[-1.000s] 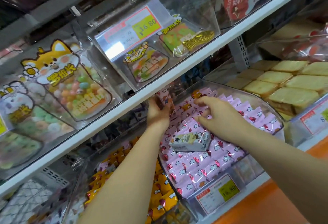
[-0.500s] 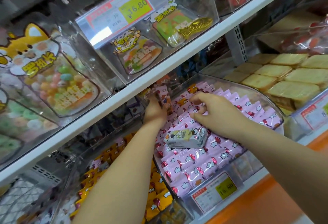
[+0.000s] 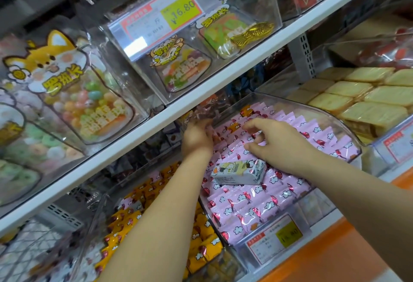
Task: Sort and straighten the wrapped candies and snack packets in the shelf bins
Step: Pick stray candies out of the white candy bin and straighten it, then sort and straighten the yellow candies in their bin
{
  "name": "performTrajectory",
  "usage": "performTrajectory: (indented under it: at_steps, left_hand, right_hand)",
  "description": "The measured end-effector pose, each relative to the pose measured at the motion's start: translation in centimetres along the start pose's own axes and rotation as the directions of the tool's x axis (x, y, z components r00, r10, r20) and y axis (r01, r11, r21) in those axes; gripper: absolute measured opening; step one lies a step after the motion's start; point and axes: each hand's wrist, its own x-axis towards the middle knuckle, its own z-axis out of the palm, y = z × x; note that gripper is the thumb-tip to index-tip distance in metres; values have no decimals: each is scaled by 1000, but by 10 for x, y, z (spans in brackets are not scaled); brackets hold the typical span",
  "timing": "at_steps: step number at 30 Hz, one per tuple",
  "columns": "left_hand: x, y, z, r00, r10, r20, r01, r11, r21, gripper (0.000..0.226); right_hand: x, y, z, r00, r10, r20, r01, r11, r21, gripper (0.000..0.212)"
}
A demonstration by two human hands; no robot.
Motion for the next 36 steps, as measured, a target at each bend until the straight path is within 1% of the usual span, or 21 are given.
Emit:
performTrajectory:
  at_steps: [2, 4, 8, 11, 13, 14, 16, 17, 18, 20, 21, 23, 24, 25, 27, 28, 29, 32, 34, 36]
  left_hand:
    - [-1, -2, 3, 986, -83, 142, 70, 993, 92, 40]
    - [0, -3, 4, 967, -123, 224, 89, 984, 157, 42]
    - [-2, 3, 1, 920, -98, 380, -22, 954, 298, 43]
    - [-4, 6, -3, 901, -78, 426, -42, 963, 266, 42]
    - [-6, 5, -4, 916, -69, 395, -21, 975, 219, 47]
    - [-8, 4, -5, 934, -63, 352, 5, 987, 163, 47]
    - [-14, 4, -9, 969, -65, 239, 77, 996, -39, 43]
    - [-18, 4, -12, 976, -68, 208, 96, 987, -127, 42]
    - [-24, 6, -17, 976, -64, 206, 102, 978, -182, 41]
    - [-37, 7, -28, 972, -18, 234, 66, 978, -199, 38]
    - [-46, 6, -34, 973, 16, 231, 29, 981, -190, 36]
    - [-63, 1, -44, 979, 81, 189, -44, 981, -190, 33]
    - [-71, -2, -50, 981, 98, 165, -63, 977, -206, 31]
    - [-78, -6, -56, 984, 107, 142, -72, 970, -231, 30]
    - [-93, -15, -67, 986, 116, 120, -81, 961, -266, 29]
    - [-101, -19, -73, 986, 119, 116, -84, 958, -273, 28]
    - [-108, -25, -78, 986, 118, 114, -82, 956, -280, 27]
    - [-129, -40, -96, 989, 107, 98, -75, 954, -289, 26]
    - [-143, -51, -108, 992, 99, 77, -74, 958, -277, 25]
    - [-157, -63, -118, 993, 102, 62, -81, 958, -275, 23]
  right_hand:
    - [0, 1, 0, 1000, 0, 2, 0, 1000, -9, 41]
    - [-1, 1, 0, 1000, -3, 0, 3, 1000, -14, 41]
    - [1, 2, 1, 1000, -11, 3, 11, 1000, -12, 41]
    - [0, 2, 1, 1000, -14, 2, 14, 1000, -28, 40]
    - [-2, 1, 0, 1000, -15, -10, 15, 1000, -9, 36]
    - [-3, 0, 0, 1000, -16, -23, 17, 1000, 16, 34]
    - [-6, -3, -3, 998, -15, -61, 19, 998, 60, 28]
    - [-9, -5, -4, 996, -25, -83, 30, 998, 62, 26]
    - [-12, -9, -6, 994, -39, -103, 44, 998, 50, 24]
    - [-18, -17, -8, 990, -71, -122, 75, 997, 29, 22]
    - [-22, -22, -8, 989, -95, -109, 99, 995, 31, 23]
    - [-34, -32, -6, 993, -113, -14, 113, 993, 30, 30]
    - [-40, -36, -3, 993, -100, 56, 102, 995, -23, 34]
    - [-46, -40, 1, 988, -96, 123, 112, 985, -133, 35]
    - [-54, -47, 8, 978, -126, 168, 181, 912, -367, 35]
    - [-57, -51, 9, 980, -136, 148, 186, 893, -410, 34]
    - [-59, -56, 8, 984, -138, 111, 172, 894, -414, 34]
    - [-67, -70, 3, 991, -130, -16, 114, 916, -384, 37]
    - [-75, -82, 4, 986, -135, -101, 97, 943, -319, 36]
    - [-84, -95, 9, 982, -137, -130, 103, 964, -244, 37]
